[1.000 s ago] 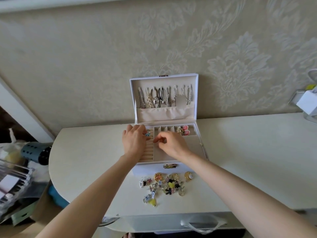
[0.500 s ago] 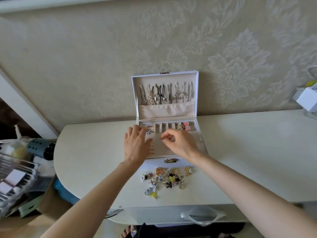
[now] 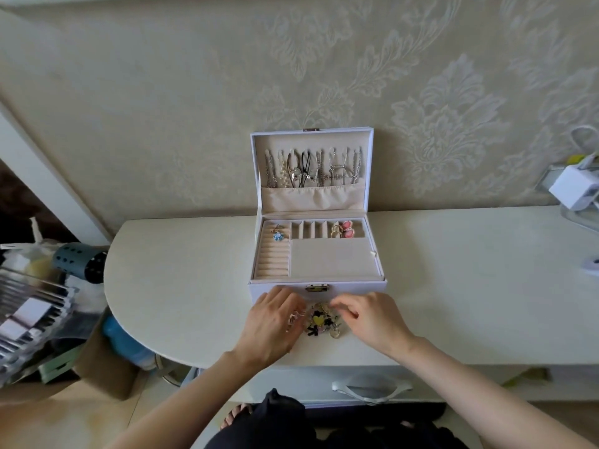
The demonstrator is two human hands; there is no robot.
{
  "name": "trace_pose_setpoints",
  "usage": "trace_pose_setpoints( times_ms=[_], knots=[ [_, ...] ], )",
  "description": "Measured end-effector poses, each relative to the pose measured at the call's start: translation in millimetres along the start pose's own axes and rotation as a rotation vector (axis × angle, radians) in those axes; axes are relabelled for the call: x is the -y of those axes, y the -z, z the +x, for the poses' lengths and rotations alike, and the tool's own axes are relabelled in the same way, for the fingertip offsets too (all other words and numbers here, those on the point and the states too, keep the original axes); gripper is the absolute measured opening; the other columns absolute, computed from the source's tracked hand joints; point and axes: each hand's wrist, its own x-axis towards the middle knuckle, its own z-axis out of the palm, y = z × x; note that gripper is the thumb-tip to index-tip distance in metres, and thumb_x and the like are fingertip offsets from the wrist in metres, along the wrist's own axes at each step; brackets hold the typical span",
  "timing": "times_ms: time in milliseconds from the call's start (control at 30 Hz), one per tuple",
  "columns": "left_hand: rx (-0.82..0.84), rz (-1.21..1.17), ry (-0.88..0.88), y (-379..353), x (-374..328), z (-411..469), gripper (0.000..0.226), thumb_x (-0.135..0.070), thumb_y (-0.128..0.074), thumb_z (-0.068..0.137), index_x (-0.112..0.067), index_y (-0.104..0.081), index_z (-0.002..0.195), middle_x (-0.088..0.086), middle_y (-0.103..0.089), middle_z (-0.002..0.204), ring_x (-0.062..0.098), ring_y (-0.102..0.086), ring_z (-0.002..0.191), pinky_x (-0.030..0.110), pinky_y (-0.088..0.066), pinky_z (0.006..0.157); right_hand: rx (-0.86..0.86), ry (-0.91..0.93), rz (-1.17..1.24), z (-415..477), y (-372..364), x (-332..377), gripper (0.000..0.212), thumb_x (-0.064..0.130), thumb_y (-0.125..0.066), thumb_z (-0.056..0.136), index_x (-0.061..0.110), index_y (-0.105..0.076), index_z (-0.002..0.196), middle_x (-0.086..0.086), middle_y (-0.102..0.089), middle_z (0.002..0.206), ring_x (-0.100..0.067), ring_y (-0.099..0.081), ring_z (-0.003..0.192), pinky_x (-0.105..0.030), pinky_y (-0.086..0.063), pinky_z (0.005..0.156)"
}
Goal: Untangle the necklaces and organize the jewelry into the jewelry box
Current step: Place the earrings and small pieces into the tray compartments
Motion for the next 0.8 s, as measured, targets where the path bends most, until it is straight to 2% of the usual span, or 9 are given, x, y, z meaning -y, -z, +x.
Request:
trace_pose_setpoints(
  times_ms=[100,167,233,267,333,367,433,600,800],
  knots=[
    [0.05,0.037,0.054,0.6,5.1,-4.8,0.015,-0.024,-0.05,0.075,-0.018,-0.059,0.085,-0.006,-0.059,0.088,0.015,-0.05,0.085,0.02,-0.035,0.068,0.127,-0.025,-0.017,2.0,-4.0,0.2,0.025,0.017,-0.063,0.086,0.03,-0.072,0.106,0.008,-0.074,0.08,-0.013,-0.067,0.065,-0.015,-0.039,0.061],
    [0.046,0.04,0.09,0.7,7.0,-7.8,0.019,-0.022,-0.046,0.072,-0.018,-0.059,0.085,-0.005,-0.058,0.085,0.015,-0.047,0.082,0.019,-0.035,0.067,0.17,-0.031,-0.025,3.1,-3.8,-0.2,0.027,0.019,-0.057,0.09,0.028,-0.069,0.112,0.004,-0.075,0.083,-0.016,-0.067,0.068,-0.017,-0.042,0.064],
    [0.031,0.036,0.119,0.6,7.9,-9.9,0.02,-0.022,-0.044,0.071,-0.019,-0.058,0.086,-0.006,-0.057,0.084,0.014,-0.045,0.08,0.021,-0.038,0.064,0.148,-0.038,-0.032,3.0,-3.2,1.1,0.024,0.018,-0.063,0.086,0.028,-0.072,0.106,0.005,-0.074,0.075,-0.015,-0.065,0.06,-0.019,-0.049,0.062],
    [0.025,0.032,0.129,0.5,7.9,-10.3,0.02,-0.022,-0.045,0.07,-0.019,-0.057,0.086,-0.006,-0.058,0.083,0.014,-0.046,0.08,0.022,-0.04,0.064,0.121,-0.033,-0.017,3.2,-2.0,2.9,0.023,0.017,-0.07,0.08,0.029,-0.074,0.1,0.009,-0.071,0.065,-0.011,-0.062,0.052,-0.016,-0.047,0.055],
    [0.021,0.037,0.144,-0.4,7.9,-10.5,0.018,-0.02,-0.05,0.069,-0.02,-0.057,0.087,-0.007,-0.058,0.083,0.013,-0.045,0.08,0.023,-0.041,0.063,0.119,-0.037,0.04,4.4,1.7,8.1,0.022,0.018,-0.076,0.074,0.029,-0.075,0.093,0.016,-0.053,0.043,-0.002,-0.045,0.037,-0.005,-0.03,0.046],
    [0.028,0.043,0.15,-0.7,7.1,-10.0,0.019,-0.019,-0.056,0.068,-0.02,-0.057,0.087,-0.008,-0.059,0.083,0.013,-0.046,0.08,0.023,-0.042,0.062,0.143,-0.046,0.061,5.7,2.4,10.4,0.019,0.021,-0.073,0.078,0.028,-0.074,0.096,0.018,-0.041,0.038,0.001,-0.037,0.035,-0.004,-0.024,0.048],
    [0.058,0.047,0.15,-2.1,7.0,-8.4,0.02,-0.022,-0.061,0.068,-0.02,-0.058,0.087,-0.007,-0.061,0.083,0.015,-0.05,0.081,0.026,-0.045,0.062,0.225,-0.051,0.078,7.9,2.4,11.8,0.02,0.028,-0.065,0.086,0.029,-0.071,0.105,0.018,-0.032,0.04,0.003,-0.031,0.038,-0.005,-0.023,0.052],
    [0.093,0.026,0.129,-0.9,5.7,-6.2,0.024,-0.04,-0.05,0.075,-0.021,-0.059,0.087,-0.007,-0.063,0.086,0.018,-0.056,0.082,0.028,-0.047,0.062,0.287,-0.064,0.076,10.1,3.5,10.8,0.02,0.03,-0.063,0.088,0.027,-0.068,0.107,0.013,-0.036,0.044,0.001,-0.033,0.042,-0.007,-0.024,0.052],
    [0.062,0.007,0.127,0.2,5.4,-7.9,0.02,-0.023,-0.076,0.066,-0.02,-0.06,0.078,-0.009,-0.06,0.07,0.017,-0.056,0.068,0.024,-0.043,0.056,0.259,-0.1,0.064,6.9,2.5,5.8,0.009,0.026,-0.062,0.087,0.022,-0.067,0.093,0.007,-0.037,0.04,-0.007,-0.039,0.041,-0.011,-0.026,0.05]
  ],
)
